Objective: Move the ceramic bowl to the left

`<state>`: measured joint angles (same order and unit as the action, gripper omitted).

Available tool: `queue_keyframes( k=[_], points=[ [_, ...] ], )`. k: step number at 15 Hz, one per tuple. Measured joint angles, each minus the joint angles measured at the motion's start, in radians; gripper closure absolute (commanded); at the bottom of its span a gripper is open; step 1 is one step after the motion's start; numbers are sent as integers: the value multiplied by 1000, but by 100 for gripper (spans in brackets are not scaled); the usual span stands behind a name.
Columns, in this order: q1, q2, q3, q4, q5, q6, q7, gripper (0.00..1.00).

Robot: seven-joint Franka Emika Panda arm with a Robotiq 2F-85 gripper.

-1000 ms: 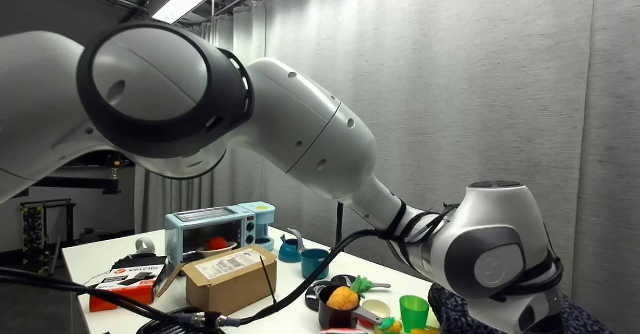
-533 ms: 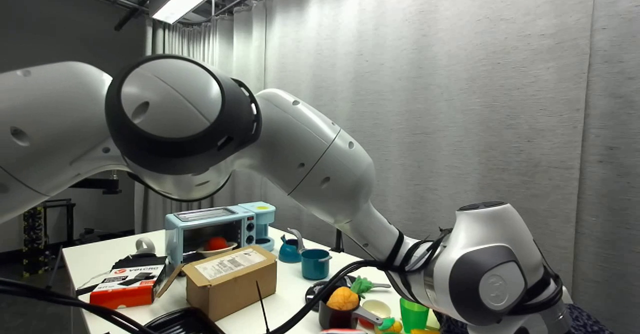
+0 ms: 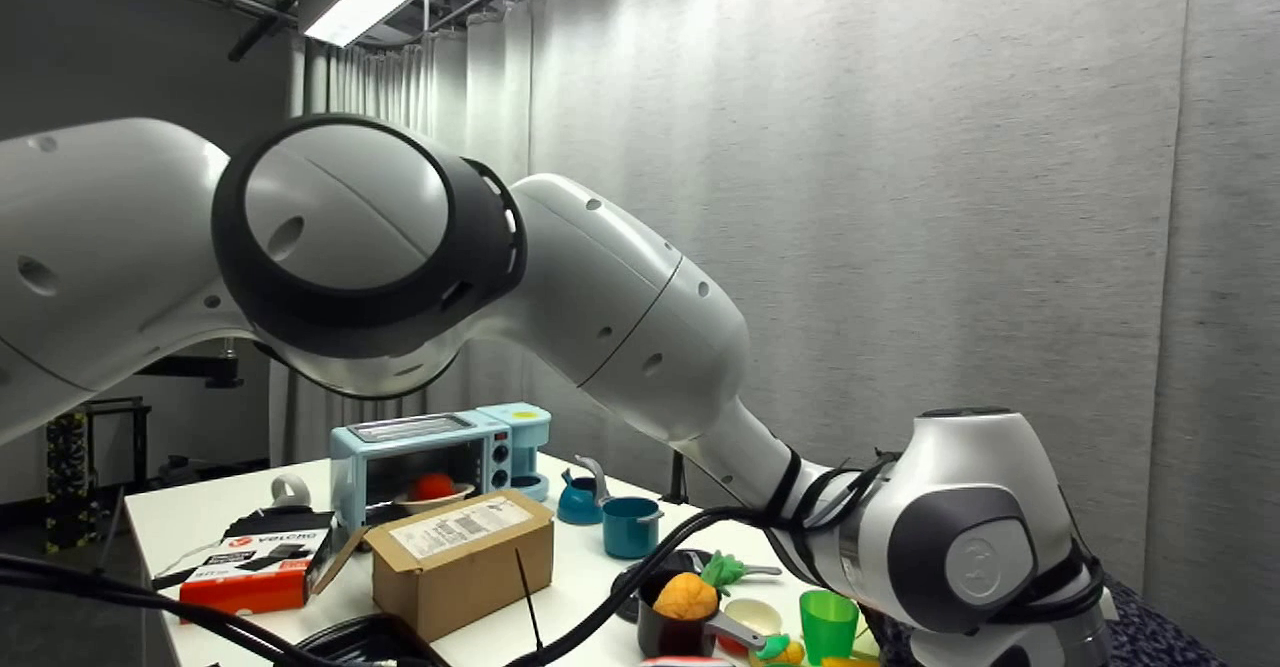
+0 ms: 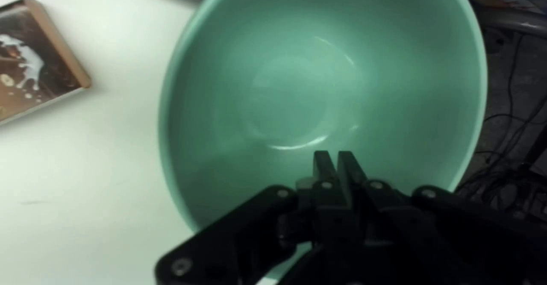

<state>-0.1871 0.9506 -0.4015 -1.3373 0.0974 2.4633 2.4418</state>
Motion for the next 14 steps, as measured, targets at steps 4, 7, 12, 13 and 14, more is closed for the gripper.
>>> queue_keyframes(
  k=[4,7,12,13,14],
  points=[
    [-24,-29,89,-5,14,-50,-72,100],
    [-45,-61,153,-11,49,-108,-159,100],
    [-71,-115,211,-36,107,-226,-285,100],
    [-73,-124,217,-40,114,-251,-306,100],
    [-73,-132,222,-45,118,-270,-321,100]
  ],
)
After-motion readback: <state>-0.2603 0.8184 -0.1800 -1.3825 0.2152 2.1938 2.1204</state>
